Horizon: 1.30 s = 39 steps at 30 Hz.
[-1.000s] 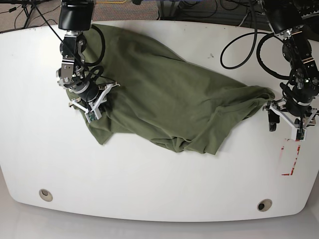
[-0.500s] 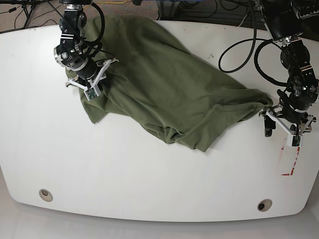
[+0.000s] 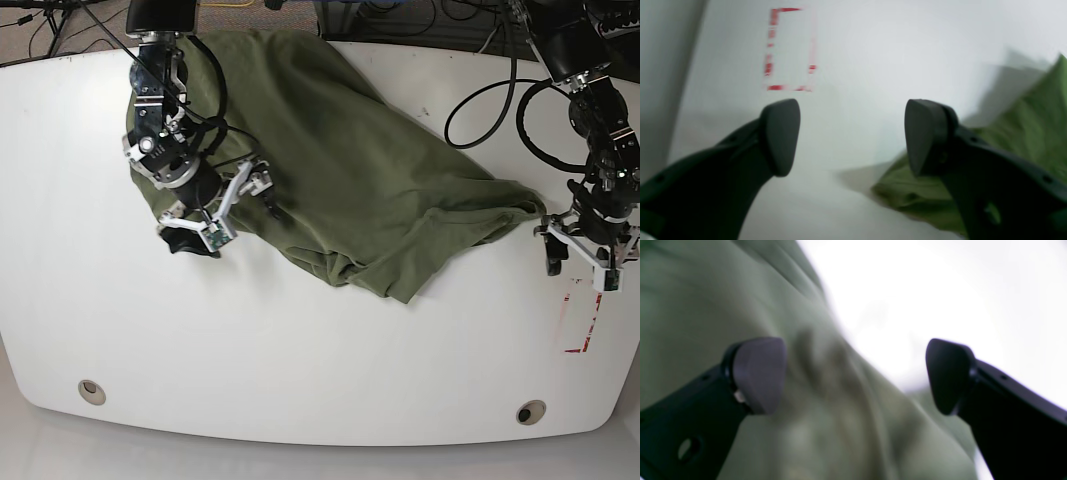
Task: Layout the t-shirt on the table in an organized manner, then fold the t-shirt properly
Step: 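Pull the grasped fabric with the right gripper toward the shirt's hem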
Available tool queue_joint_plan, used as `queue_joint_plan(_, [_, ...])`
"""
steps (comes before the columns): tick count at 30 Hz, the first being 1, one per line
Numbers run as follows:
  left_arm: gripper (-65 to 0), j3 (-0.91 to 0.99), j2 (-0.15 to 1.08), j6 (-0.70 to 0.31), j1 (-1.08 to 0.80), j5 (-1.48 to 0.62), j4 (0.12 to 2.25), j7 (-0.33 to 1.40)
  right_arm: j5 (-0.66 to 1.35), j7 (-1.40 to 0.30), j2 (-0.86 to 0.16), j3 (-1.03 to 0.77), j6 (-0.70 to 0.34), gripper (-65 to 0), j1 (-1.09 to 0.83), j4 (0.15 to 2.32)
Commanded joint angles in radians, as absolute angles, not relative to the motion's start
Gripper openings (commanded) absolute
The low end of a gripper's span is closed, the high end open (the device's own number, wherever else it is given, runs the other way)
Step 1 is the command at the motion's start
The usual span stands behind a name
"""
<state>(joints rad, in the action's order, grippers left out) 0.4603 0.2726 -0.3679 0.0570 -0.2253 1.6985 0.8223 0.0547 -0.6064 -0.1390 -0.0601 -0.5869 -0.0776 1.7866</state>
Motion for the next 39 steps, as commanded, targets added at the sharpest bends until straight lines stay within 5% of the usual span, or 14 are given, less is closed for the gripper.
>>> queue_joint_plan(1, [-19.7,0.496,0.289,-0.364,0.074,-0.229,1.716,0.803,0.054,-0.591,-0.145,0.015,-0.582,-0.8,0.01,1.747])
queue_joint_plan(19, [-19.7,0.559,0.315,-0.364,0.007,-0.229,1.721,0.805,0.065,-0.561,-0.105,0.278,-0.59,-0.8,0.364,1.362])
queue_joint_plan(39, [-19.7,0.572,0.314,-0.364,-0.035,-0.229,1.721,0.802,0.054,-0.433,-0.036,0.506,-0.59,-0.8,0.499,1.115])
